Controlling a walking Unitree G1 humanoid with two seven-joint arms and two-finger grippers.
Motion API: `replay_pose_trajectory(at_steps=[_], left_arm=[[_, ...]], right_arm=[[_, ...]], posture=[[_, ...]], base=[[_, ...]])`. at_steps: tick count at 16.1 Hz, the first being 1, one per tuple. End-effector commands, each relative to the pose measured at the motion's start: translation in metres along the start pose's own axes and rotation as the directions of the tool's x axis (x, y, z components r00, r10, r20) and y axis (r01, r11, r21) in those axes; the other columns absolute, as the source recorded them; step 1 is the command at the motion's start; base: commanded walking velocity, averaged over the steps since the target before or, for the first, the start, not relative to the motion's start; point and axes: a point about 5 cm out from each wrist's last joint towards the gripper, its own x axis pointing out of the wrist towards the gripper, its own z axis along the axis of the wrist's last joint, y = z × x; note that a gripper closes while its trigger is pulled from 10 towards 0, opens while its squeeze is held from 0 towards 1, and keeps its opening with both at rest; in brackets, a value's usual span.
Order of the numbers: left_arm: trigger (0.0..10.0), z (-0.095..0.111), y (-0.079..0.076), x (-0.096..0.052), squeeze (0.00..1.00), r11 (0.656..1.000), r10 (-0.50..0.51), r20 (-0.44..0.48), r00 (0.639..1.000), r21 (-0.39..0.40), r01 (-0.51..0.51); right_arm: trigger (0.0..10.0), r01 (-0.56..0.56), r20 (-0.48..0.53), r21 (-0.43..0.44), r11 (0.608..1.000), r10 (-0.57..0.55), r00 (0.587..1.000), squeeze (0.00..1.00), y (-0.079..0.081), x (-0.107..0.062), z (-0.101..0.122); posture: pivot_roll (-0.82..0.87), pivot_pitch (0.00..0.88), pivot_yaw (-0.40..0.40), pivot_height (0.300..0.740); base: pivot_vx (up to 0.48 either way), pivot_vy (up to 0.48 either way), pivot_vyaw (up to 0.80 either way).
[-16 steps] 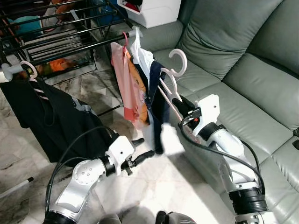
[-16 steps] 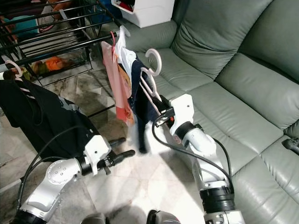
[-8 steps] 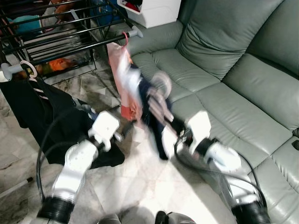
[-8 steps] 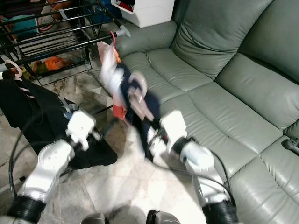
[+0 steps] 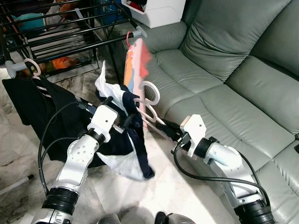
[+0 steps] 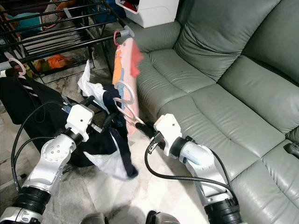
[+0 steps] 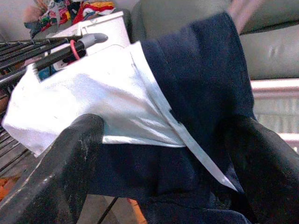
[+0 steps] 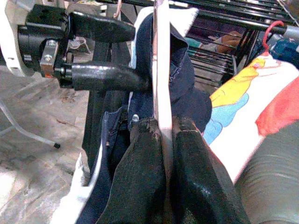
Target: Hang hanger
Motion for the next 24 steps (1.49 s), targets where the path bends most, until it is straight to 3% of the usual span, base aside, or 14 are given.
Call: replay_pose_trajectory(at_steps=[1, 3, 4, 5, 8, 13, 15, 16, 17, 18, 20, 24], left_arm=[[10.0, 0.001, 0.006, 0.002, 1.00, 1.000, 0.021, -0.002, 1.000, 0.011, -0.021], [10.0, -0.001, 0.008, 0.003, 1.00, 0.999, 0.037, -0.016, 0.999, -0.020, -0.038], [10.0, -0.002, 0.009, 0.004, 0.76, 0.998, 0.041, -0.026, 0.999, -0.056, -0.042], [10.0, -0.003, 0.010, 0.004, 0.00, 0.993, 0.040, -0.032, 0.999, -0.107, -0.043], [10.0, -0.002, 0.010, 0.007, 0.00, 0.982, 0.051, -0.034, 0.998, -0.179, -0.056], [10.0, 0.000, 0.005, 0.017, 0.00, 0.970, 0.041, -0.038, 0.998, -0.237, -0.049], [10.0, -0.001, 0.008, 0.022, 0.00, 0.938, 0.069, -0.042, 0.997, -0.336, -0.079], [9.5, -0.001, 0.009, 0.023, 0.00, 0.932, 0.075, -0.043, 0.996, -0.353, -0.085], [4.5, 0.000, 0.010, 0.023, 0.00, 0.925, 0.079, -0.038, 0.996, -0.370, -0.088], [0.5, -0.001, 0.013, 0.023, 0.00, 0.910, 0.090, -0.037, 0.995, -0.402, -0.098], [0.0, -0.001, 0.015, 0.022, 0.00, 0.902, 0.095, -0.035, 0.995, -0.421, -0.101], [0.0, -0.002, 0.019, 0.019, 0.00, 0.895, 0.101, -0.031, 0.994, -0.434, -0.105]], right_arm=[[10.0, -0.011, 0.054, -0.039, 0.999, 0.013, 0.998, 0.00, -0.003, 0.005, 0.013], [10.0, 0.022, 0.064, -0.105, 0.994, -0.015, 0.998, 0.00, -0.010, 0.009, 0.016], [10.0, 0.050, 0.071, -0.144, 0.988, -0.040, 0.997, 0.00, -0.016, 0.011, 0.018], [10.0, 0.075, 0.082, -0.147, 0.986, -0.063, 0.995, 0.00, -0.021, 0.013, 0.020], [10.0, 0.106, 0.104, -0.150, 0.983, -0.091, 0.990, 0.00, -0.027, 0.019, 0.022], [10.0, 0.025, 0.141, -0.118, 0.993, -0.008, 0.990, 0.00, -0.017, 0.027, 0.031], [10.0, -0.040, 0.135, -0.103, 0.994, 0.054, 0.989, 0.00, -0.011, 0.026, 0.033], [10.0, -0.055, 0.128, -0.100, 0.993, 0.068, 0.989, 0.00, -0.010, 0.026, 0.032], [10.0, -0.071, 0.120, -0.098, 0.993, 0.083, 0.989, 0.00, -0.008, 0.024, 0.030], [10.0, -0.105, 0.105, -0.092, 0.990, 0.114, 0.988, 0.00, -0.005, 0.021, 0.029], [10.0, -0.115, 0.093, -0.089, 0.989, 0.123, 0.988, 0.00, -0.005, 0.018, 0.028], [10.0, -0.109, 0.046, -0.091, 0.990, 0.113, 0.992, 0.00, -0.014, 0.009, 0.022]], posture=[[-0.04, 0.026, -0.014, 0.740], [-0.05, 0.025, -0.013, 0.740], [-0.05, 0.024, -0.012, 0.740], [-0.05, 0.024, -0.012, 0.740], [-0.04, 0.022, -0.014, 0.740], [-0.05, 0.017, -0.016, 0.740], [-0.05, 0.017, -0.015, 0.740], [-0.05, 0.017, -0.014, 0.740], [-0.05, 0.017, -0.014, 0.740], [-0.05, 0.017, -0.014, 0.740], [-0.05, 0.017, -0.014, 0.740], [-0.06, 0.019, -0.013, 0.740]], base=[[0.000, 0.000, 0.00], [0.000, 0.000, 0.00], [0.000, 0.000, 0.00], [0.000, 0.000, 0.00], [0.000, 0.000, 0.00], [0.000, 0.000, 0.00], [0.000, 0.000, 0.00], [0.000, 0.000, 0.00], [0.000, 0.000, 0.00], [0.000, 0.000, 0.00], [0.000, 0.000, 0.00], [0.000, 0.000, 0.00]])
